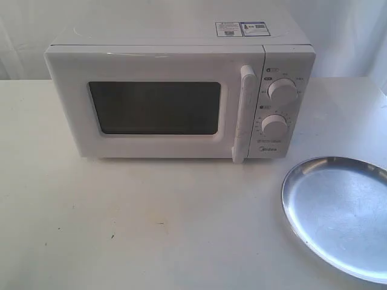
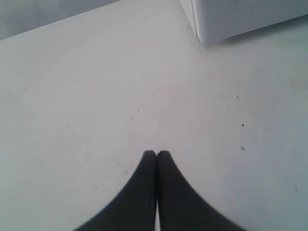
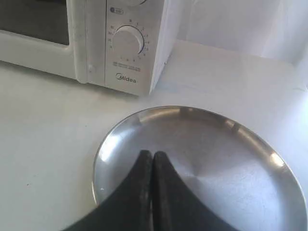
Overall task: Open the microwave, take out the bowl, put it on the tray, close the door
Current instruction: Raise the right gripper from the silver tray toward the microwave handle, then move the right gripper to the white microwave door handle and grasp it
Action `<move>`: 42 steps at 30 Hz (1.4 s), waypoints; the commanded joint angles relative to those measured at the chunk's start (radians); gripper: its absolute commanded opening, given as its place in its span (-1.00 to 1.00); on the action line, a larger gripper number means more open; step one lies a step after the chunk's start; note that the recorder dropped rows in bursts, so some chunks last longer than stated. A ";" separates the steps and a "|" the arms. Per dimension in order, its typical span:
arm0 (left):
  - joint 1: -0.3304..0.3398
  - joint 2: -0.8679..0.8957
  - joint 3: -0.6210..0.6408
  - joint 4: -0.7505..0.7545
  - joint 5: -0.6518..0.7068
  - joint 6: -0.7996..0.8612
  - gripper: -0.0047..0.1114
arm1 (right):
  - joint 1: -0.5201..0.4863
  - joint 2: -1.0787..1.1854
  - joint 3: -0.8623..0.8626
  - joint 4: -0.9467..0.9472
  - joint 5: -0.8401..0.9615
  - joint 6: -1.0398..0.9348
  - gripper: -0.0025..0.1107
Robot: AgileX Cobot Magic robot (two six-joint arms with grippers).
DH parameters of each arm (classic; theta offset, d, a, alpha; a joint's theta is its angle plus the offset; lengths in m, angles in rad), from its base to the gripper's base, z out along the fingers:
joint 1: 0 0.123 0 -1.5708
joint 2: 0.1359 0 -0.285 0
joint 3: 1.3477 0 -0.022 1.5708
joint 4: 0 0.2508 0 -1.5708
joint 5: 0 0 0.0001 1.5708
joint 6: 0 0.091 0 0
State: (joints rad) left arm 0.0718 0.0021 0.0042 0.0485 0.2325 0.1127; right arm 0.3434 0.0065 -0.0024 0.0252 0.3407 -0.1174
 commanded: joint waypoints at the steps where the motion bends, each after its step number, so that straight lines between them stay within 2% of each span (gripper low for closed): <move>1: -0.003 -0.002 -0.004 -0.004 0.001 -0.004 -0.92 | -0.005 -0.007 0.002 -0.079 -0.025 -0.097 -0.96; 5: -0.003 -0.002 -0.004 -0.004 0.001 -0.004 -0.92 | -0.005 -0.007 0.002 -0.107 -0.121 -0.137 -0.96; 9: -0.003 -0.002 -0.004 -0.004 0.001 -0.004 -0.92 | -0.005 -0.007 0.002 -0.098 -0.350 -0.106 -0.96; 11: -0.003 -0.002 -0.004 -0.004 0.001 -0.004 -0.92 | -0.005 -0.007 0.002 -0.036 -0.524 0.041 -0.96; 14: -0.003 -0.002 -0.004 -0.004 0.001 -0.004 -0.92 | -0.002 -0.007 0.002 0.041 -0.651 0.548 -0.96; 19: -0.003 -0.002 -0.004 -0.004 0.001 -0.004 -0.92 | -0.004 -0.007 0.002 -0.025 -0.863 0.559 -0.96; 22: -0.003 -0.002 -0.004 -0.004 -0.001 -0.004 -0.92 | -0.004 0.046 -0.006 -0.214 -0.938 0.619 -0.96; 25: -0.003 -0.002 -0.004 -0.004 -0.001 -0.004 -0.92 | -0.004 0.191 -0.020 -0.398 -1.097 0.681 -0.96; 29: -0.003 -0.002 -0.004 -0.004 -0.001 -0.004 -0.92 | -0.004 0.438 -0.066 -0.397 -1.272 0.615 -0.96; 37: -0.003 -0.002 -0.004 -0.004 -0.001 -0.004 -0.92 | -0.004 1.097 -0.212 -0.531 -1.329 0.475 -0.96; 42: -0.003 -0.002 -0.004 -0.004 -0.001 -0.004 -0.92 | -0.004 1.456 -0.299 -0.666 -1.451 0.368 -0.96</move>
State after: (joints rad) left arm 0.0718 0.0021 0.0042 0.0485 0.2325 0.1127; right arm 0.3434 1.3086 -0.2595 -0.5633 -1.0296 0.3319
